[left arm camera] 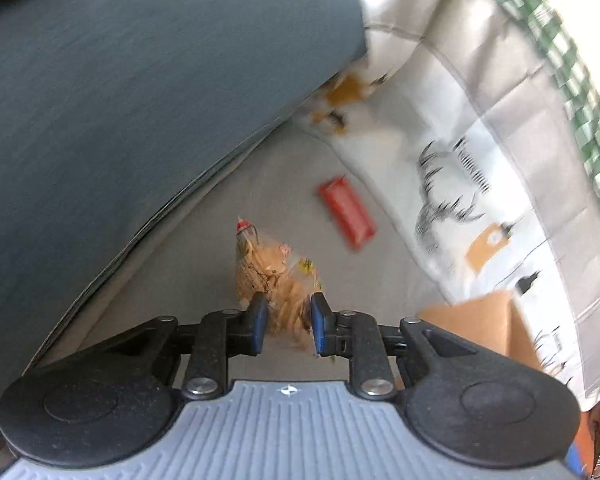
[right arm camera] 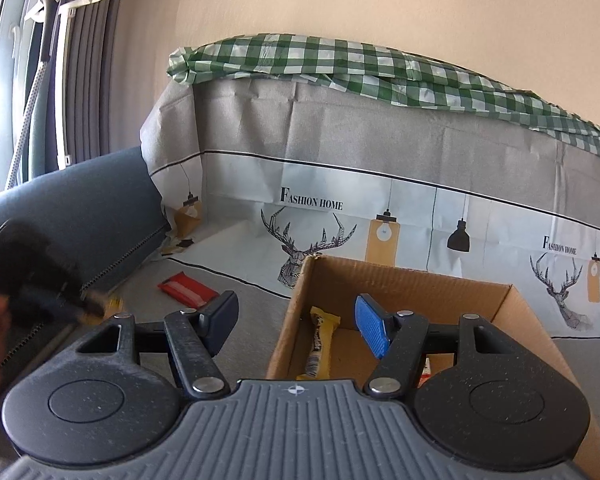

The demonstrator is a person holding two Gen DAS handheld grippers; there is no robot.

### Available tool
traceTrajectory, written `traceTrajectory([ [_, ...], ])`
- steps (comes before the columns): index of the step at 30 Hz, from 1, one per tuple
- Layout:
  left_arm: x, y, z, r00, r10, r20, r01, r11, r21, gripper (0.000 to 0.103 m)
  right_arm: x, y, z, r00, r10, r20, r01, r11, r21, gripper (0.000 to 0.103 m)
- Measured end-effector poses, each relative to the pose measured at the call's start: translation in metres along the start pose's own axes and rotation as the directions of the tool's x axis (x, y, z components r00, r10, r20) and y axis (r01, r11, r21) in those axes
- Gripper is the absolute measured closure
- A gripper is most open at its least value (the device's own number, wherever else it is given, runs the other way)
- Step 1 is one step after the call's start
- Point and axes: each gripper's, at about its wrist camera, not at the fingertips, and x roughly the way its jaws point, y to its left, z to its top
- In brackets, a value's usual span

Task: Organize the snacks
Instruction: 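Move the left gripper to the rice-cracker bag and close on it, then close the right gripper on the red rectangular pack while the left holds the cracker bag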

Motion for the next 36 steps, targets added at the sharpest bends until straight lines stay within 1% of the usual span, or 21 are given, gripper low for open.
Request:
traceTrajectory([
  [2, 0.003, 0.006, -0.008, 0.998, 0.064, -0.027, -0.064, 0.998, -0.017, 0.07, -0.001, 0.002, 0.0, 1.0, 0.006, 0.001, -0.006, 1.0, 0.008, 0.036],
  [4, 0.007, 0.005, -0.007, 0.997, 0.075, -0.032, -0.076, 0.997, -0.017, 0.064, -0.002, 0.005, -0.001, 1.0, 0.01, 0.007, -0.01, 1.0, 0.005, 0.036],
  [5, 0.009, 0.003, -0.006, 0.997, 0.076, -0.025, -0.076, 0.997, -0.006, 0.054, -0.003, 0.006, -0.001, 1.0, 0.011, 0.01, -0.011, 1.0, 0.005, 0.036],
  [6, 0.009, 0.0, -0.005, 0.997, 0.077, -0.013, -0.077, 0.997, 0.01, 0.04, -0.003, 0.007, -0.002, 1.0, 0.012, 0.012, -0.012, 1.0, 0.006, 0.036],
  [8, 0.011, -0.006, -0.005, 0.995, 0.1, 0.002, -0.1, 0.994, 0.043, 0.03, -0.005, 0.008, -0.002, 1.0, 0.014, 0.024, -0.014, 1.0, 0.005, 0.036],
  [9, 0.014, -0.009, -0.006, 0.993, 0.118, 0.0, -0.118, 0.991, 0.056, 0.03, -0.006, 0.008, -0.002, 0.999, 0.015, 0.031, -0.015, 1.0, 0.002, 0.036],
  [11, 0.024, -0.011, -0.008, 0.989, 0.147, -0.034, -0.144, 0.987, 0.074, 0.03, -0.007, 0.008, -0.004, 0.999, 0.019, 0.038, -0.019, 1.0, -0.004, 0.035],
  [13, 0.033, -0.013, -0.008, 0.983, 0.174, -0.066, -0.169, 0.983, 0.074, 0.032, -0.007, 0.006, -0.005, 0.999, 0.027, 0.044, -0.026, 1.0, -0.005, 0.035],
  [14, 0.036, -0.012, -0.006, 0.983, 0.172, -0.065, -0.168, 0.984, 0.062, 0.039, -0.007, 0.005, -0.004, 0.999, 0.03, 0.042, -0.029, 1.0, -0.008, 0.035],
  [15, 0.036, -0.01, -0.005, 0.985, 0.163, -0.06, -0.161, 0.986, 0.046, 0.044, -0.006, 0.004, -0.004, 0.999, 0.032, 0.036, -0.031, 0.999, -0.011, 0.035],
  [16, 0.035, -0.008, -0.003, 0.985, 0.162, -0.051, -0.16, 0.987, 0.033, 0.045, -0.004, 0.003, -0.001, 0.999, 0.034, 0.023, -0.034, 0.999, -0.013, 0.035],
  [18, 0.031, -0.003, 0.003, 0.988, 0.149, -0.033, -0.15, 0.989, -0.007, 0.052, -0.001, 0.002, 0.009, 0.998, 0.06, -0.009, -0.06, 0.998, 0.008, 0.034],
  [21, 0.027, 0.003, 0.006, 0.988, 0.154, -0.025, -0.155, 0.986, -0.059, 0.053, 0.016, 0.011, 0.041, 0.99, 0.12, -0.078, -0.118, 0.993, 0.032, 0.032],
  [23, 0.028, 0.007, 0.006, 0.988, 0.152, -0.035, -0.155, 0.983, -0.101, 0.054, 0.035, 0.026, 0.063, 0.978, 0.167, -0.128, -0.165, 0.986, 0.026, 0.032],
  [25, 0.029, 0.011, 0.008, 0.985, 0.169, -0.039, -0.172, 0.976, -0.133, 0.054, 0.061, 0.043, 0.082, 0.962, 0.206, -0.177, -0.204, 0.978, 0.03, 0.032],
  [27, 0.029, 0.011, 0.01, 0.984, 0.172, -0.036, -0.176, 0.973, -0.15, 0.054, 0.089, 0.057, 0.093, 0.944, 0.245, -0.219, -0.246, 0.969, 0.025, 0.032],
  [28, 0.028, 0.011, 0.011, 0.983, 0.179, -0.032, -0.182, 0.972, -0.151, 0.054, 0.107, 0.066, 0.096, 0.937, 0.25, -0.245, -0.254, 0.967, 0.013, 0.032],
  [29, 0.029, 0.01, 0.011, 0.983, 0.182, -0.03, -0.184, 0.971, -0.152, 0.054, 0.122, 0.074, 0.096, 0.929, 0.25, -0.272, -0.259, 0.966, 0.004, 0.032],
  [31, 0.03, 0.011, 0.013, 0.983, 0.179, -0.036, -0.183, 0.97, -0.16, 0.054, 0.155, 0.09, 0.093, 0.905, 0.261, -0.335, -0.282, 0.959, -0.012, 0.032],
  [34, 0.029, 0.013, 0.014, 0.984, 0.175, -0.043, -0.18, 0.97, -0.162, 0.054, 0.197, 0.11, 0.082, 0.881, 0.241, -0.406, -0.292, 0.954, -0.067, 0.03],
  [36, 0.03, 0.014, 0.014, 0.984, 0.172, -0.051, -0.178, 0.97, -0.166, 0.054, 0.222, 0.121, 0.071, 0.871, 0.216, -0.441, -0.286, 0.953, -0.099, 0.029],
])
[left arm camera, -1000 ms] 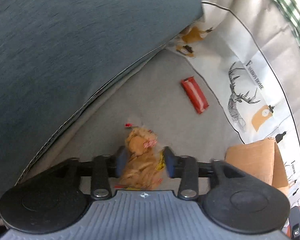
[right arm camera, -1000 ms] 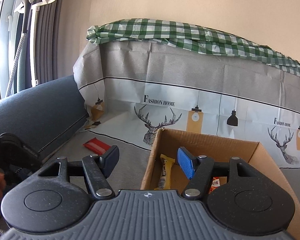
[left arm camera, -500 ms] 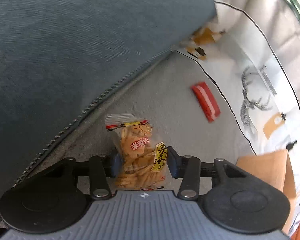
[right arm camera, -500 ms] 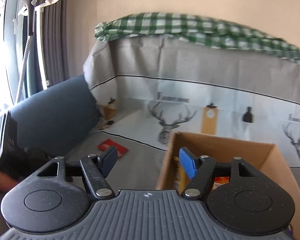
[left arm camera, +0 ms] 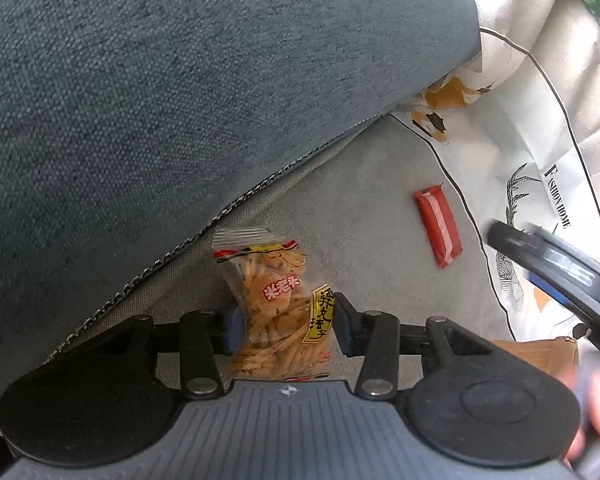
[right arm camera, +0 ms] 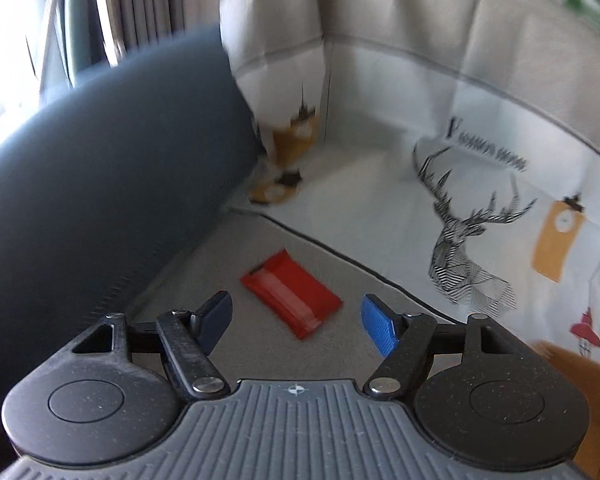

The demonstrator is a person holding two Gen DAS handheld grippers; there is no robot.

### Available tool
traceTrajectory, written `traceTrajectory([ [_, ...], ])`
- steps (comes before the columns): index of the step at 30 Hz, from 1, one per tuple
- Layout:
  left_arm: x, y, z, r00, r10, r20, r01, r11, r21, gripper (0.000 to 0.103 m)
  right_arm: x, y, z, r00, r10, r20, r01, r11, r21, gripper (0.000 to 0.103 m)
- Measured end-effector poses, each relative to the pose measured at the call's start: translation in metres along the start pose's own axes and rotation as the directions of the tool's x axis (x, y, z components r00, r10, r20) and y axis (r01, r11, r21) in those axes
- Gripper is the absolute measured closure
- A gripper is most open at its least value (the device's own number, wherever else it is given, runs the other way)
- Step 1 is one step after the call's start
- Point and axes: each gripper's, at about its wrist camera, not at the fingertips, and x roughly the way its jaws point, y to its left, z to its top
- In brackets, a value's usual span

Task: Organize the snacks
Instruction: 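Close the right gripper on the red rectangular pack while the left holds the cracker bag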

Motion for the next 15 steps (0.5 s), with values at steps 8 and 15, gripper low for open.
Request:
traceTrajectory([
  [8, 0.005, 0.002, 0.006, 1.0, -0.013, -0.025, 0.012, 1.0, -0.016, 0.054, 0.088, 0.008, 0.009, 0.995, -0.021, -0.096, 0.011, 0.995, -0.102, 0.019],
  [15, 0.006, -0.003, 0.007, 1.0, -0.005, -0.026, 0.004, 1.0, -0.01, 0.054, 0.101, 0.005, -0.001, 0.984, 0.122, -0.126, -0.135, 0.986, -0.096, 0.041],
])
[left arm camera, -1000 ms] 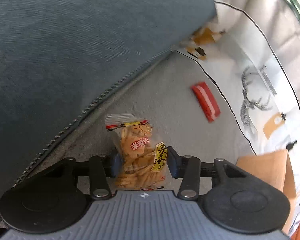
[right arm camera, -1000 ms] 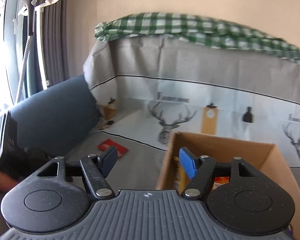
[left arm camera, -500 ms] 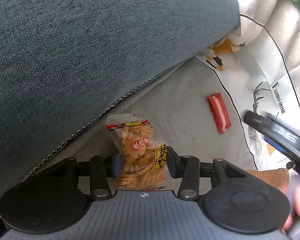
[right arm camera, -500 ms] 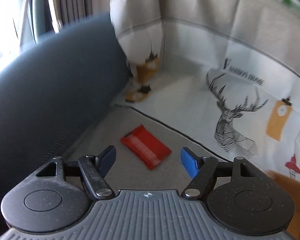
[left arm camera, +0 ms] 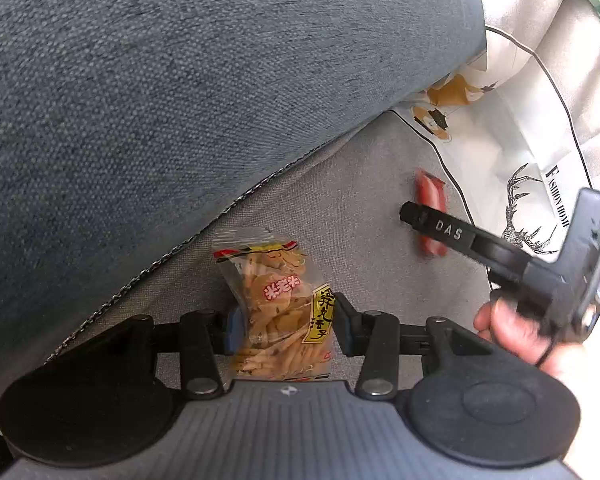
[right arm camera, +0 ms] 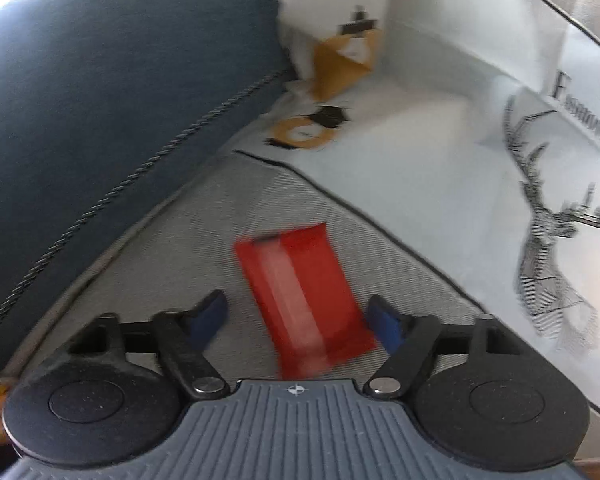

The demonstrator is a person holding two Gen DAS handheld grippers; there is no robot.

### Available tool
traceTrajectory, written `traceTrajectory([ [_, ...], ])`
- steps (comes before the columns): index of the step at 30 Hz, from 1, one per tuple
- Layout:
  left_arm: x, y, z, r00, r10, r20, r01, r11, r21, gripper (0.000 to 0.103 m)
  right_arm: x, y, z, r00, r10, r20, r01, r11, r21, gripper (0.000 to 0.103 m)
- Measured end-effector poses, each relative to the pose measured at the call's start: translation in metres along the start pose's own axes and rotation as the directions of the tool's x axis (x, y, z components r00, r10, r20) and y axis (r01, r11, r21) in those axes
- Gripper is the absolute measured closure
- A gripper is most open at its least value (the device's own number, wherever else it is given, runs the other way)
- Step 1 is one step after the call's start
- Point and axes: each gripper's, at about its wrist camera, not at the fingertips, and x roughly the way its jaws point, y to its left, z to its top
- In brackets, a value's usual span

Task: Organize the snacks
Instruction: 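Close the right gripper on the red rectangular pack while the left holds the cracker bag, then carry the cracker bag with the left gripper while the right carries the red pack over the box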

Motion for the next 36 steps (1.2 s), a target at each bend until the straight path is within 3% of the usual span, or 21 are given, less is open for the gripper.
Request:
traceTrajectory([
  [1, 0.0, -0.001, 0.0, 1.0, 0.002, 0.002, -0.002, 1.0, 0.002, 0.054, -0.003, 0.002, -0.002, 1.0, 0.02, 0.012, -0.02, 1.0, -0.006, 0.054],
  [3, 0.0, -0.003, -0.001, 1.0, 0.004, 0.004, -0.004, 1.0, 0.007, 0.054, -0.008, 0.007, -0.007, 0.999, 0.034, 0.02, -0.034, 0.999, -0.016, 0.057],
  [9, 0.0, -0.005, -0.001, 1.0, 0.013, 0.015, -0.014, 1.0, 0.022, 0.054, -0.047, 0.017, -0.026, 0.999, 0.028, 0.044, -0.027, 1.0, -0.006, 0.059],
  [15, -0.007, -0.008, -0.006, 1.0, 0.001, 0.019, -0.002, 0.999, 0.049, 0.054, -0.14, 0.012, -0.054, 0.984, -0.055, 0.169, 0.045, 0.997, 0.063, 0.059],
  [19, -0.016, -0.012, -0.013, 0.999, -0.001, 0.044, -0.003, 0.997, 0.081, 0.054, -0.217, 0.004, -0.087, 0.95, -0.087, 0.299, 0.057, 0.993, 0.108, 0.059],
  [25, -0.03, -0.024, -0.025, 0.996, 0.003, 0.084, -0.014, 0.992, 0.126, 0.054, -0.311, -0.019, -0.156, 0.876, -0.161, 0.454, 0.062, 0.973, 0.224, 0.059],
  [29, -0.044, -0.038, -0.035, 0.991, -0.025, 0.132, 0.001, 0.984, 0.181, 0.054, -0.339, -0.036, -0.206, 0.812, -0.26, 0.522, 0.107, 0.947, 0.304, 0.059],
  [31, -0.05, -0.046, -0.041, 0.986, -0.048, 0.157, 0.014, 0.977, 0.213, 0.054, -0.338, -0.05, -0.235, 0.791, -0.311, 0.526, 0.111, 0.92, 0.377, 0.059],
  [33, -0.059, -0.056, -0.047, 0.98, -0.073, 0.186, 0.025, 0.969, 0.246, 0.054, -0.335, -0.063, -0.265, 0.784, -0.358, 0.506, 0.106, 0.882, 0.459, 0.059],
  [35, -0.067, -0.066, -0.055, 0.97, -0.109, 0.216, 0.045, 0.958, 0.282, 0.054, -0.325, -0.079, -0.281, 0.819, -0.384, 0.426, 0.115, 0.838, 0.534, 0.059],
  [36, -0.07, -0.072, -0.059, 0.965, -0.13, 0.228, 0.056, 0.95, 0.307, 0.054, -0.33, -0.084, -0.285, 0.81, -0.405, 0.425, 0.128, 0.828, 0.546, 0.059],
])
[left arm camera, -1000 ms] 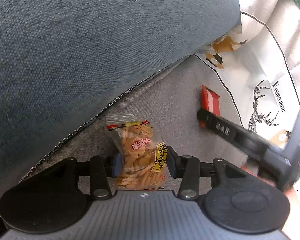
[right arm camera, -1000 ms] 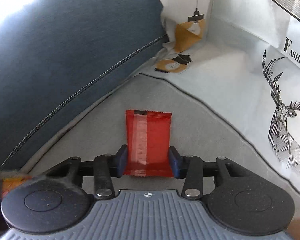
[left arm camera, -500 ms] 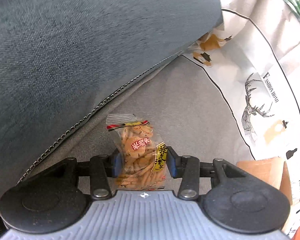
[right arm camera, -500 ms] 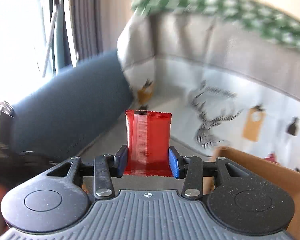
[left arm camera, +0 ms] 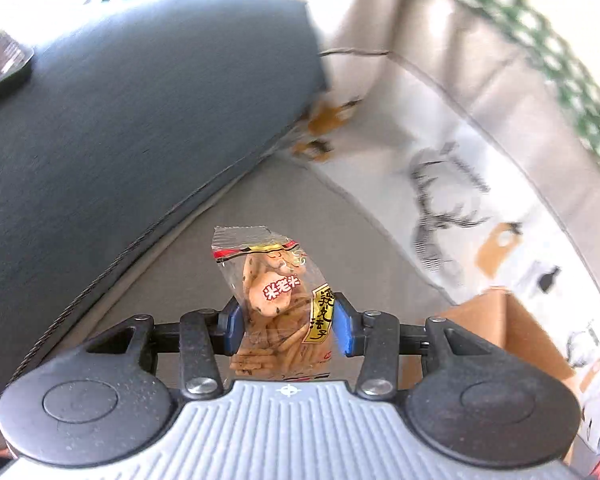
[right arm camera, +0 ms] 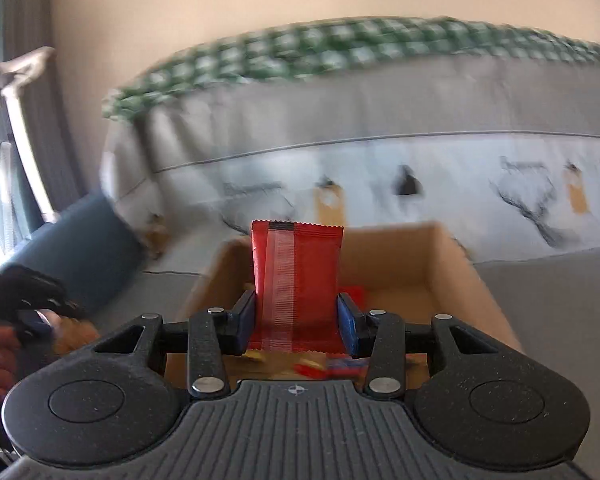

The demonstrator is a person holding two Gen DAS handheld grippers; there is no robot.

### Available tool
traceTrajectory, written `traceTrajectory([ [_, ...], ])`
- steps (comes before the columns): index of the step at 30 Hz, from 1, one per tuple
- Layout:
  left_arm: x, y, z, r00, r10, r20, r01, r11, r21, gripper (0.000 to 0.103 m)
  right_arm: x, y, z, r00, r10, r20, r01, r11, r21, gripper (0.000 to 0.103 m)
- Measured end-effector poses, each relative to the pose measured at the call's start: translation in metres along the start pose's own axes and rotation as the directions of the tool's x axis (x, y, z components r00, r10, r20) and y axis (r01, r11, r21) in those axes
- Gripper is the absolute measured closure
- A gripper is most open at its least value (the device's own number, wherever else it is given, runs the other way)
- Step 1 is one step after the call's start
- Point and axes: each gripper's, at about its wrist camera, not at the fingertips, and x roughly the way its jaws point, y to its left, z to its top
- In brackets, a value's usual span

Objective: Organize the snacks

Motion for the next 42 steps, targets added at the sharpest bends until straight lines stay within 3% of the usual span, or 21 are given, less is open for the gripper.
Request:
traceTrajectory([
  [4, -0.012, -0.033, -0.007, 0.993, -0.09, 0.074, 0.083, 0.992, 0.098, 0.054, 0.0, -0.021, 0.004, 0.999, -0.035, 0.029, 0.035, 0.999, 0.015, 0.059],
  [7, -0.028, -0.062, -0.017, 0.97, -0.19, 0.152, 0.158, 0.967, 0.197, 0.054, 0.001, -0.029, 0.001, 0.996, -0.075, 0.04, 0.075, 0.997, -0.005, 0.059],
  [11, -0.052, -0.1, -0.039, 0.913, -0.35, 0.212, 0.261, 0.898, 0.355, 0.054, 0.0, -0.033, 0.0, 0.991, -0.113, 0.065, 0.117, 0.992, -0.049, 0.059],
  [15, -0.062, -0.133, -0.066, 0.854, -0.488, 0.182, 0.359, 0.804, 0.474, 0.054, -0.004, -0.036, 0.0, 0.988, -0.129, 0.083, 0.135, 0.988, -0.08, 0.059],
  [20, -0.065, -0.162, -0.095, 0.808, -0.577, 0.118, 0.43, 0.715, 0.552, 0.054, -0.006, -0.039, 0.0, 0.984, -0.147, 0.103, 0.157, 0.983, -0.097, 0.059],
  [23, -0.069, -0.166, -0.107, 0.787, -0.609, 0.097, 0.459, 0.684, 0.568, 0.054, -0.008, -0.041, 0.0, 0.981, -0.157, 0.116, 0.168, 0.982, -0.092, 0.059],
  [32, -0.066, -0.167, -0.106, 0.765, -0.64, 0.069, 0.503, 0.661, 0.557, 0.053, -0.01, -0.042, 0.0, 0.975, -0.176, 0.133, 0.189, 0.978, -0.091, 0.057],
  [33, -0.065, -0.166, -0.105, 0.764, -0.643, 0.053, 0.514, 0.656, 0.553, 0.048, -0.008, -0.041, -0.001, 0.972, -0.194, 0.13, 0.208, 0.973, -0.096, 0.052],
  [34, -0.064, -0.166, -0.103, 0.764, -0.645, 0.035, 0.525, 0.652, 0.547, 0.042, -0.006, -0.04, -0.002, 0.967, -0.221, 0.125, 0.234, 0.967, -0.102, 0.035],
  [35, -0.062, -0.165, -0.102, 0.762, -0.646, 0.026, 0.535, 0.652, 0.537, 0.031, -0.004, -0.039, -0.002, 0.962, -0.244, 0.122, 0.257, 0.961, -0.106, 0.025],
  [36, -0.062, -0.163, -0.102, 0.762, -0.646, 0.031, 0.535, 0.656, 0.532, 0.028, -0.004, -0.038, -0.002, 0.958, -0.255, 0.127, 0.269, 0.958, -0.103, 0.016],
  [39, -0.062, -0.161, -0.099, 0.772, -0.634, 0.042, 0.517, 0.666, 0.538, 0.026, -0.005, -0.04, -0.001, 0.961, -0.246, 0.124, 0.258, 0.963, -0.084, 0.014],
  [42, -0.061, -0.157, -0.095, 0.78, -0.624, 0.051, 0.508, 0.677, 0.532, 0.019, -0.003, -0.039, -0.002, 0.959, -0.257, 0.119, 0.268, 0.959, -0.088, 0.005],
])
